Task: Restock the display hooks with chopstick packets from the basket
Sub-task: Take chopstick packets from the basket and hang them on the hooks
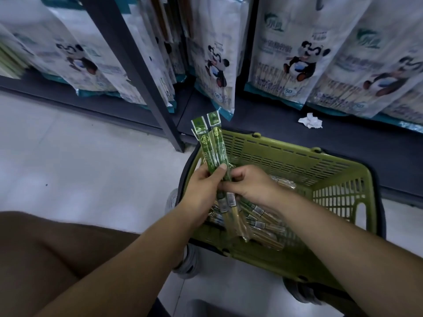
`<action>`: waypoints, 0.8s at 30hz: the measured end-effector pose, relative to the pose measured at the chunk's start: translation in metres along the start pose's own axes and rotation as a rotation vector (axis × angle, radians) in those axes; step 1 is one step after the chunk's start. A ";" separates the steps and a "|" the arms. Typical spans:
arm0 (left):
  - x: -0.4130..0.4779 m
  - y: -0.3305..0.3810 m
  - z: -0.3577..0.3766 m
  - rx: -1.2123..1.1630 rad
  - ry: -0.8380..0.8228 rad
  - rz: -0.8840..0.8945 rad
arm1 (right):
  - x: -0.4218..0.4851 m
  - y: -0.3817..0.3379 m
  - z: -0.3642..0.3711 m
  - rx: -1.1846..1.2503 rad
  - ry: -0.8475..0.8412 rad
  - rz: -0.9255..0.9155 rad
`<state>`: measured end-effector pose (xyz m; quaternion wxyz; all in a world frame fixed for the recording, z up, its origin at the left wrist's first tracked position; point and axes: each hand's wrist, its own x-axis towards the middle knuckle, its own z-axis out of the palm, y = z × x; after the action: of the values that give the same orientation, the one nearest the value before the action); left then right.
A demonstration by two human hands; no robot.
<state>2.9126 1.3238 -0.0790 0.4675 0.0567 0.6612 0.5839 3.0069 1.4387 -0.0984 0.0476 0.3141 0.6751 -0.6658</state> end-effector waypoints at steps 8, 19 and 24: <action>0.026 0.016 -0.027 0.046 0.119 -0.004 | 0.027 0.057 -0.017 -0.291 0.093 0.170; 0.039 0.012 -0.049 0.157 -0.007 0.038 | 0.062 0.142 -0.030 -0.960 0.171 0.364; 0.041 0.010 -0.047 0.077 -0.036 0.006 | 0.064 0.147 -0.031 -0.985 0.216 0.330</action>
<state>2.8528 1.3187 -0.0994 0.4751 0.0870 0.6744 0.5585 3.0383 1.4782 -0.2536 0.2239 0.4236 0.8505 -0.2170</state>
